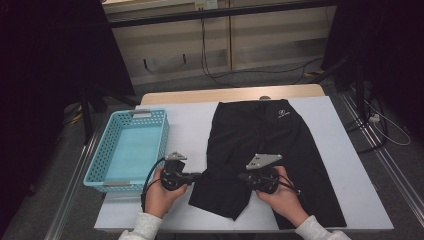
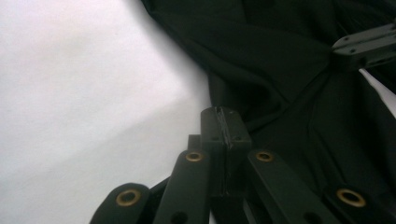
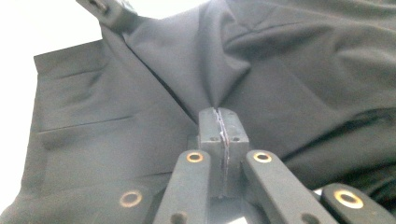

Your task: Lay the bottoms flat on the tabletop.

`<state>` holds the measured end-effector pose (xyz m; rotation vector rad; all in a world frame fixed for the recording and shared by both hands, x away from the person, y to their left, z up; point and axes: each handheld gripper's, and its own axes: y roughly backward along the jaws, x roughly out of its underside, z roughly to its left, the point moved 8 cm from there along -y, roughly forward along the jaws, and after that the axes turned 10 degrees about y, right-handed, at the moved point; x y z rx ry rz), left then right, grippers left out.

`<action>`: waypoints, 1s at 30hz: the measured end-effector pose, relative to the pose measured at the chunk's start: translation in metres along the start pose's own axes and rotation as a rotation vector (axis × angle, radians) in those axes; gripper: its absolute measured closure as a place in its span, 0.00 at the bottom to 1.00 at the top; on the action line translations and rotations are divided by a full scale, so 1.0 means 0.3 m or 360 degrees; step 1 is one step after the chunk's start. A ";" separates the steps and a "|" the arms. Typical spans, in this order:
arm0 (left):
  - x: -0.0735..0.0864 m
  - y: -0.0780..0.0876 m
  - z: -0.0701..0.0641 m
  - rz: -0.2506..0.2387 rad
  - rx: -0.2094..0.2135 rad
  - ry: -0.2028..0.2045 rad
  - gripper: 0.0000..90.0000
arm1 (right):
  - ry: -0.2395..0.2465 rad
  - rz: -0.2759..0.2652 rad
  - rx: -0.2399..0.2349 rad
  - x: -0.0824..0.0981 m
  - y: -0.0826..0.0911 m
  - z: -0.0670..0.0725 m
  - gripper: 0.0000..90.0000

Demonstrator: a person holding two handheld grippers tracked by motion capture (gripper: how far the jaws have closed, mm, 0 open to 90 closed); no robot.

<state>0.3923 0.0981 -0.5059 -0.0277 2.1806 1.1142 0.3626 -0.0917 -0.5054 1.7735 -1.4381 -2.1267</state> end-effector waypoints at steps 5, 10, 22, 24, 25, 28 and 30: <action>0.001 -0.010 0.016 0.0003 -0.0027 0.0026 0.99 | 0.0033 0.0013 0.0058 0.007 -0.010 -0.004 0.99; 0.004 -0.009 0.041 0.0002 -0.0053 0.0060 0.98 | 0.0054 0.0019 0.0027 0.003 -0.023 0.015 0.95; -0.022 -0.015 -0.036 -0.0053 0.0023 -0.0039 0.69 | 0.0046 0.0008 0.0028 0.006 0.000 0.011 0.88; -0.018 -0.026 -0.047 -0.0041 0.0040 -0.0036 0.65 | 0.0044 0.0004 0.0039 0.008 0.005 0.006 0.87; -0.016 -0.030 -0.049 -0.0028 0.0032 -0.0046 0.65 | 0.0042 0.0007 0.0043 0.010 0.007 0.003 0.86; -0.013 -0.053 -0.053 -0.0013 0.0006 -0.0064 0.65 | 0.0028 0.0002 0.0055 0.013 0.012 -0.005 0.84; -0.014 -0.061 -0.065 -0.0017 0.0003 -0.0092 0.66 | 0.0028 0.0005 0.0057 0.014 0.013 -0.007 0.84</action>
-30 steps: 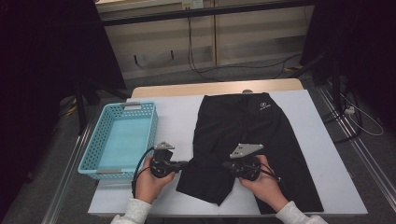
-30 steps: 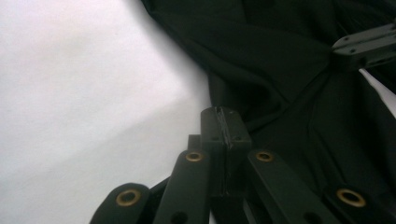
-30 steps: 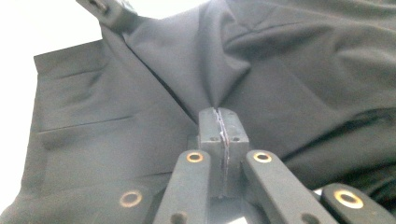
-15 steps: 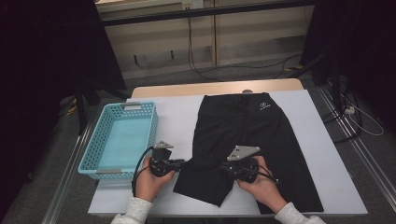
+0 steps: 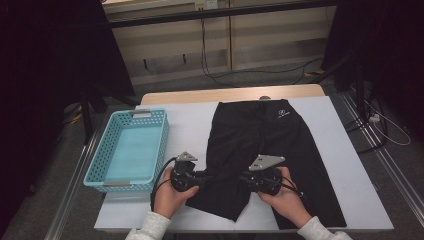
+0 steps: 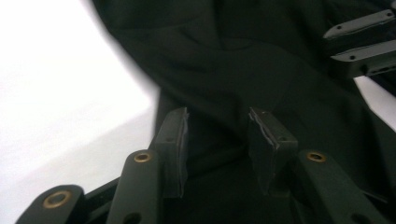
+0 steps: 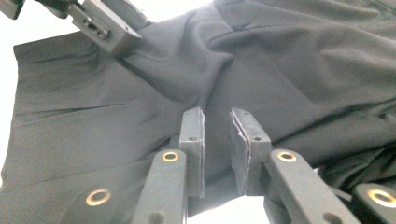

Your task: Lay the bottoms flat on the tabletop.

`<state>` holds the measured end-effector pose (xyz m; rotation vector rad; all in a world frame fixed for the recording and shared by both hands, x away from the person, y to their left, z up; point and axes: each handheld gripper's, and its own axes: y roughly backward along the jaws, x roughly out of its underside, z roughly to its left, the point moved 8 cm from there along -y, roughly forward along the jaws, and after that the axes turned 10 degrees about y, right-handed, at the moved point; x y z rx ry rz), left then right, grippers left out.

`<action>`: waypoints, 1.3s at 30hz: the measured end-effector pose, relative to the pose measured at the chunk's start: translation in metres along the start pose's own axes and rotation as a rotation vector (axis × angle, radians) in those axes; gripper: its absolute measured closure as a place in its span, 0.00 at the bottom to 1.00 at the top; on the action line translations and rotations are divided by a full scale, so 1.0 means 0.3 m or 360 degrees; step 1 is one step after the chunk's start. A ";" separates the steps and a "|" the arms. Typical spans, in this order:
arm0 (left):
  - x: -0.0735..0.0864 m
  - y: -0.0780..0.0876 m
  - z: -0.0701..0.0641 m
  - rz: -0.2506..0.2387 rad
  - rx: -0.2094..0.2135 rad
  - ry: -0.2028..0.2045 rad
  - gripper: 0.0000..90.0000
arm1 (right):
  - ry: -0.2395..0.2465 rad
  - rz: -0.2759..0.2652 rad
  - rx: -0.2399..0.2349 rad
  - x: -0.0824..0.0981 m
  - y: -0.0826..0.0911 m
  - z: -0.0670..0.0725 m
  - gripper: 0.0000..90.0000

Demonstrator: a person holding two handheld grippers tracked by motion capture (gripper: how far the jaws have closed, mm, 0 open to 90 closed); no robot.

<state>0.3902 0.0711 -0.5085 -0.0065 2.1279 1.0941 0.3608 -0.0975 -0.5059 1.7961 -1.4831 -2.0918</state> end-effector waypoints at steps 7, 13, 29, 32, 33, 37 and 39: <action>-0.004 -0.008 -0.001 0.0039 -0.0012 -0.0018 0.97 | -0.0005 0.0002 0.0001 0.004 0.002 -0.001 0.76; -0.075 0.056 0.041 -0.0095 -0.0020 0.0062 1.00 | -0.0015 -0.0004 0.0011 0.005 0.014 -0.009 0.72; -0.112 0.063 0.145 -0.0162 -0.0128 0.0144 0.99 | 0.0012 -0.0006 -0.0094 -0.004 0.007 0.041 0.65; -0.111 0.061 0.143 -0.0162 -0.0141 0.0127 0.99 | 0.0055 0.0008 -0.0134 -0.009 -0.006 0.073 0.65; -0.109 0.059 0.144 -0.0156 -0.0141 0.0128 0.99 | 0.0071 0.0024 -0.0145 -0.006 -0.013 0.083 0.65; -0.106 0.055 0.148 -0.0147 -0.0153 0.0122 0.99 | 0.0123 0.0051 -0.0161 0.015 -0.030 0.105 0.88; -0.106 0.054 0.150 -0.0149 -0.0162 0.0120 0.99 | 0.0120 0.0085 -0.0186 0.019 -0.020 0.097 0.99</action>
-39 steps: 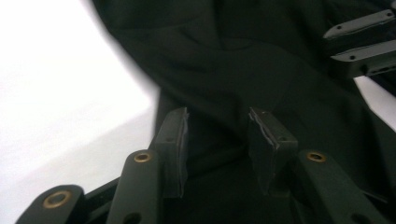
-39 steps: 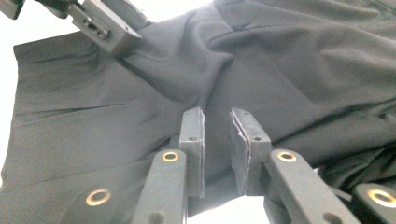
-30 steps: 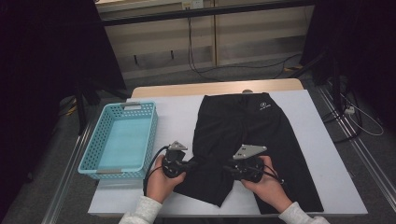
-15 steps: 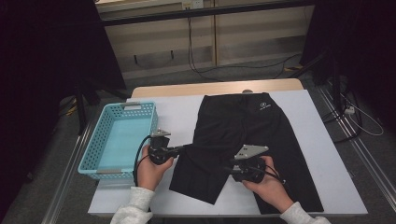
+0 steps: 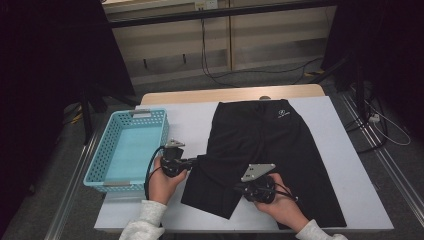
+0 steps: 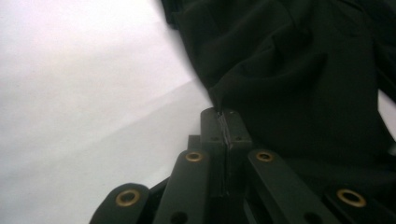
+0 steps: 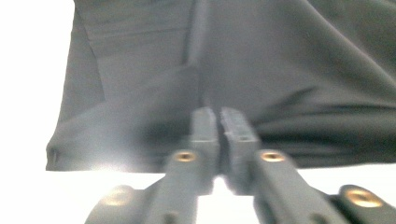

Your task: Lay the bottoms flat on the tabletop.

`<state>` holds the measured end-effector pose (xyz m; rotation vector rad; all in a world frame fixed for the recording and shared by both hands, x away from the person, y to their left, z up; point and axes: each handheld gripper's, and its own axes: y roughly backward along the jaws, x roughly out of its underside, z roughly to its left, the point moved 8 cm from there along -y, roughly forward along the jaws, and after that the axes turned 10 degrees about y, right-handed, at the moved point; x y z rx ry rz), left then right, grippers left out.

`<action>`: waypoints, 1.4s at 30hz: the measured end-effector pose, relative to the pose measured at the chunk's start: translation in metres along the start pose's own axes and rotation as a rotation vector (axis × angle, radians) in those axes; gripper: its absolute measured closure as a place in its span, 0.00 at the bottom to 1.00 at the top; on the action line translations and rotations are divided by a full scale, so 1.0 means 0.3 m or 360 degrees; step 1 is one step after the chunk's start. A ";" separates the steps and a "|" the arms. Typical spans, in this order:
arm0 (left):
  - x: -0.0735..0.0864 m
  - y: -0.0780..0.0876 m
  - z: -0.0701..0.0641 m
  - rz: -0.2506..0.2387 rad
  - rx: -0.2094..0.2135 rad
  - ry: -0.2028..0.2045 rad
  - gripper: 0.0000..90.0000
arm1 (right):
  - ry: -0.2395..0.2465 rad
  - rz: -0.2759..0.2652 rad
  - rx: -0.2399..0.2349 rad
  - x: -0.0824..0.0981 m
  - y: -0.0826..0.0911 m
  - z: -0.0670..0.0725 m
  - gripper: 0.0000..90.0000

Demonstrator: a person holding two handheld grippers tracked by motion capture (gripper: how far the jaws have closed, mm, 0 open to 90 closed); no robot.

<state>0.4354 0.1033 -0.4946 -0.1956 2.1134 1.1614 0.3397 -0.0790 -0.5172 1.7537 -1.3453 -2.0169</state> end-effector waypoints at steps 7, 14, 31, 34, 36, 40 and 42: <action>0.002 -0.012 -0.010 0.0011 0.0000 -0.0013 0.99 | -0.0030 -0.0005 0.0005 0.029 0.048 -0.041 0.99; 0.011 -0.028 -0.014 0.0030 -0.0013 -0.0028 0.95 | 0.0027 -0.0090 -0.0013 -0.016 0.054 0.006 0.75; 0.057 0.009 -0.035 0.0048 -0.0061 -0.0131 0.61 | 0.0124 -0.0048 -0.0286 0.004 0.021 0.131 0.98; 0.076 0.011 -0.029 0.0085 -0.0070 -0.0120 0.61 | 0.0124 -0.0033 -0.0300 0.014 0.038 0.122 0.98; 0.090 0.010 -0.024 0.0112 -0.0085 -0.0118 0.63 | 0.0113 -0.0031 -0.0293 0.026 0.051 0.115 0.98; 0.111 0.006 -0.036 0.0179 -0.0030 -0.0068 0.76 | 0.0096 -0.0047 -0.0290 0.040 0.085 0.104 0.98; 0.125 0.005 -0.056 0.0229 0.0024 -0.0031 0.92 | 0.0092 -0.0068 -0.0278 0.043 0.103 0.095 0.98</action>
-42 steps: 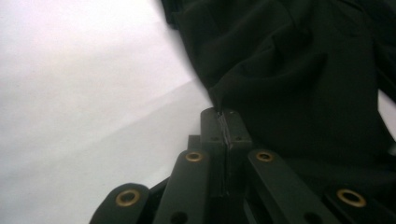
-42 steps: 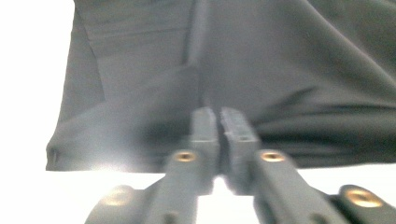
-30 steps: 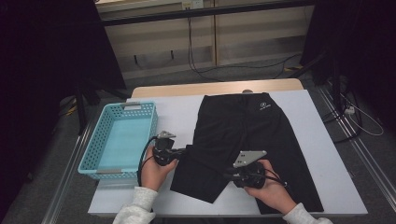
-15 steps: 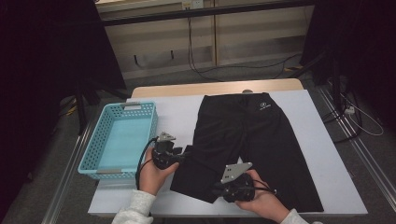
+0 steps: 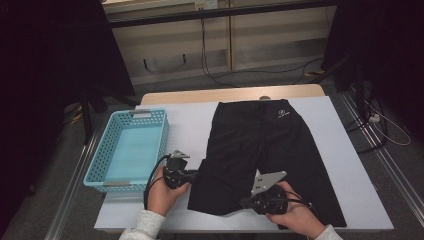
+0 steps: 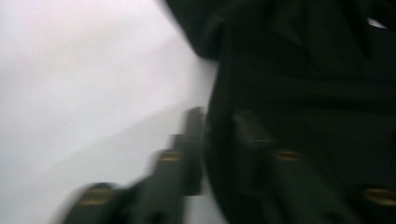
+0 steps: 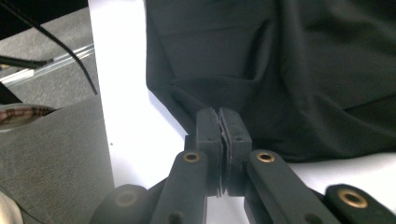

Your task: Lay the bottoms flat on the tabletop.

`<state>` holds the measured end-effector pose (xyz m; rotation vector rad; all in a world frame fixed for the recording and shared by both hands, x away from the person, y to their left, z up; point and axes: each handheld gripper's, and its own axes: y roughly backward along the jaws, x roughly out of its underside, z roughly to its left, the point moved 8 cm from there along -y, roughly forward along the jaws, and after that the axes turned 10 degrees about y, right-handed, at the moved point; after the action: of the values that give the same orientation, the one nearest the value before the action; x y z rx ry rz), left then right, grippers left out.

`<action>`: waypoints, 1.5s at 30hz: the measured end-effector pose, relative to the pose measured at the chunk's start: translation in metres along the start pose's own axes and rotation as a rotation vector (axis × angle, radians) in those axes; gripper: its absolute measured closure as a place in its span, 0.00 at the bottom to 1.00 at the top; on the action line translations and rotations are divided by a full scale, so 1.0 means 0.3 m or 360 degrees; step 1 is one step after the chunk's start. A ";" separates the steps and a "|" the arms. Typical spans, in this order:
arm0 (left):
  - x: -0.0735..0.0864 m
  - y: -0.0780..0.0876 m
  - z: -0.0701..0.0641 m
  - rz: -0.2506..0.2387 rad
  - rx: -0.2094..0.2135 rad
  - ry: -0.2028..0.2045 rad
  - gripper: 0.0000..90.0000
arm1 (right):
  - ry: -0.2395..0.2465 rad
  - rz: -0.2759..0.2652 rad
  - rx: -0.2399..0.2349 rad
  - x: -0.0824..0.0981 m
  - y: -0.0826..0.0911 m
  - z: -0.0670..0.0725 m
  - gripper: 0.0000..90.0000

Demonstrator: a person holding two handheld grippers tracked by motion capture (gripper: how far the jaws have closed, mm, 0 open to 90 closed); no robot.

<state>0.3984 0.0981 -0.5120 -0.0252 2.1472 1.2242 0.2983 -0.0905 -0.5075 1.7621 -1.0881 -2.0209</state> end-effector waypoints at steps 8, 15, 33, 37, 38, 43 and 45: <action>0.034 0.017 -0.055 0.0134 0.0119 -0.0031 0.98 | -0.0004 -0.0003 -0.0015 0.019 0.055 -0.006 0.83; -0.022 0.034 -0.032 -0.0080 0.0052 -0.0050 0.61 | -0.0020 -0.0151 0.0094 -0.067 0.027 -0.033 0.66; -0.065 0.012 0.002 -0.0187 -0.0062 -0.0086 0.35 | 0.0160 -0.0051 0.0032 -0.097 -0.111 0.044 0.61; -0.073 0.014 0.006 -0.0190 -0.0071 -0.0105 0.31 | 0.0147 -0.0095 0.0072 -0.129 -0.138 0.048 0.57; -0.076 0.015 0.009 -0.0198 -0.0077 -0.0106 0.30 | 0.0142 -0.0095 0.0083 -0.133 -0.149 0.050 0.57; -0.089 0.021 0.018 -0.0231 -0.0079 -0.0096 0.28 | 0.0136 -0.0127 0.0059 -0.161 -0.193 0.072 0.57; -0.093 0.021 0.021 -0.0239 -0.0087 -0.0092 0.28 | 0.0158 -0.0119 0.0023 -0.165 -0.211 0.090 0.57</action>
<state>0.4216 0.0984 -0.4943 -0.1696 2.0235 1.1816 0.3027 -0.0059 -0.5130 1.9151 -1.0242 -1.9483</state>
